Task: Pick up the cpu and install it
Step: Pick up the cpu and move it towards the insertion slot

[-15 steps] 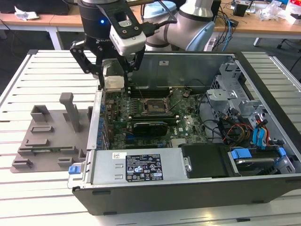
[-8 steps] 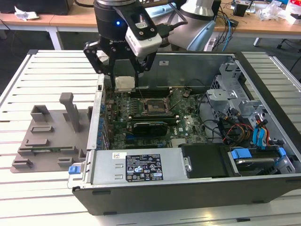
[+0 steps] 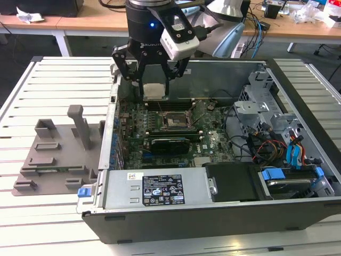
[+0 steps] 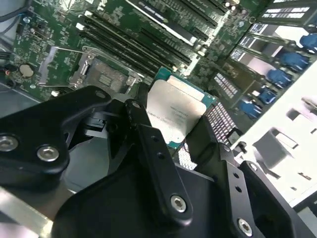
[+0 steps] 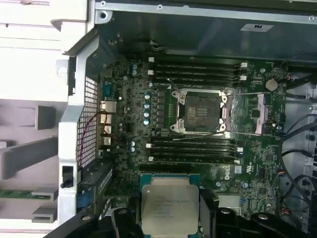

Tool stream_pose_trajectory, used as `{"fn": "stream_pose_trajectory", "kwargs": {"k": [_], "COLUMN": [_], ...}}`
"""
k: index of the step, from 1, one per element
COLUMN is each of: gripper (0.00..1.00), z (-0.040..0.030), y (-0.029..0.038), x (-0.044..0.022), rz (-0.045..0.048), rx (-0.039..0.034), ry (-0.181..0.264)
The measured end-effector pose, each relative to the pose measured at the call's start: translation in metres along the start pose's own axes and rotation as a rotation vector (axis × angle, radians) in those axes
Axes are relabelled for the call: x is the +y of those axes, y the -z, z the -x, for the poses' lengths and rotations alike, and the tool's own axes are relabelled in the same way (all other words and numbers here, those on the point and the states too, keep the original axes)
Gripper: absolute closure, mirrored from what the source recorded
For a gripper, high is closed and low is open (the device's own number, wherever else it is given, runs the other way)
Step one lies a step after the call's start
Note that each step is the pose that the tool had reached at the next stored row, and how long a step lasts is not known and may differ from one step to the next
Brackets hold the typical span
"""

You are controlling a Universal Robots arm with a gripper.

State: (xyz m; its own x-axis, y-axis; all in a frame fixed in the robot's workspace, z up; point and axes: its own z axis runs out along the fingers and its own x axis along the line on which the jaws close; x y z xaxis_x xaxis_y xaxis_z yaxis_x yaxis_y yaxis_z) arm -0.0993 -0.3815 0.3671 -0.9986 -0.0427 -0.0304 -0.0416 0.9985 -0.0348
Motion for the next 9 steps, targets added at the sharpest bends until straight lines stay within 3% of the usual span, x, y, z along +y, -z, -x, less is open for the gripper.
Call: {"fn": "stream_pose_trajectory", "kwargs": {"k": [3, 5, 9], "gripper": [0.45, 0.45, 0.45], "z": [0.0085, 0.0200, 0.0348], "y": [-0.0012, -0.0026, -0.0045], "x": [0.0041, 0.0093, 0.0161], "rz": [0.0000, -0.0005, -0.0008], "rx": [-0.0001, 0.0001, 0.0001], "ry": [0.000, 0.000, 0.000]}}
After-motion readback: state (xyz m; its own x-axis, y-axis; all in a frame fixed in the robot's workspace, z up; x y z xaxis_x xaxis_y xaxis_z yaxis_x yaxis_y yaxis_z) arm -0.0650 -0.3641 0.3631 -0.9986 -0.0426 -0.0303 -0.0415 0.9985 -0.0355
